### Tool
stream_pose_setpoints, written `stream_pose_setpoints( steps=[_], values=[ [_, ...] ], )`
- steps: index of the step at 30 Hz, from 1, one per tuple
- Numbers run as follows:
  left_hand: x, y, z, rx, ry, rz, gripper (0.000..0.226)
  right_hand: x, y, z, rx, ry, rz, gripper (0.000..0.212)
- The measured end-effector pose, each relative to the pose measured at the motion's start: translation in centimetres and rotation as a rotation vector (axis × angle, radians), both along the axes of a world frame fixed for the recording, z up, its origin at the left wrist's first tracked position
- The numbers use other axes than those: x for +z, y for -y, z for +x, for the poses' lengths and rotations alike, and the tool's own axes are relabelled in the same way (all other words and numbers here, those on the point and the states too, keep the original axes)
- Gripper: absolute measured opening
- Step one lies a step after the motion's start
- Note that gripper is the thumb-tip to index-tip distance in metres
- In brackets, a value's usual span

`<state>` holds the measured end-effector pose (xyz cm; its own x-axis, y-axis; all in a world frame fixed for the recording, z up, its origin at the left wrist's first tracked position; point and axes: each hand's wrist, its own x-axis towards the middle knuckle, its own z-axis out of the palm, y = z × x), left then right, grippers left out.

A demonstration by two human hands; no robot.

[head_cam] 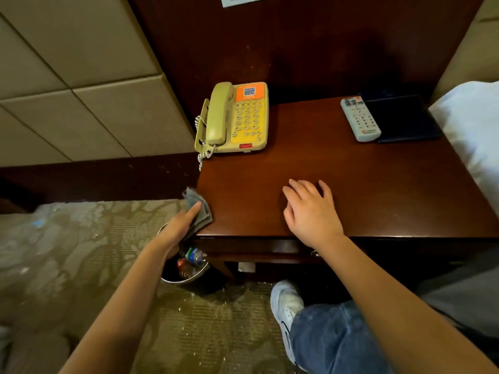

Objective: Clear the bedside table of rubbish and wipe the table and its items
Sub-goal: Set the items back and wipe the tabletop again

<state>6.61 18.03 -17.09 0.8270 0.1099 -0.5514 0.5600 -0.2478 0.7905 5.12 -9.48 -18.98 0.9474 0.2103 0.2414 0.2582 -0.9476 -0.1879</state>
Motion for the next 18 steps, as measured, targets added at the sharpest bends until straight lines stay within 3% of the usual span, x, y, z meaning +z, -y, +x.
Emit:
stream_pose_setpoints(
  steps=[3, 8, 15, 18],
  values=[
    [0.6, -0.2, -3.7, -0.043, -0.038, -0.009, 0.030, 0.3, 0.0, -0.1, -0.006, -0.025, -0.018, 0.038],
    [2.1, -0.3, -1.3, -0.184, -0.131, 0.079, 0.036, 0.4, 0.0, -0.1, 0.012, -0.047, -0.034, 0.041],
    [1.7, 2.4, 9.6, -0.012, -0.080, 0.148, 0.046, -0.2, 0.1, 0.1, 0.008, -0.004, 0.005, 0.041],
    [0.7, 2.1, 12.1, 0.072, -0.043, 0.152, 0.062, -0.6, 0.1, 0.2, -0.027, 0.054, 0.024, 0.042]
  ],
)
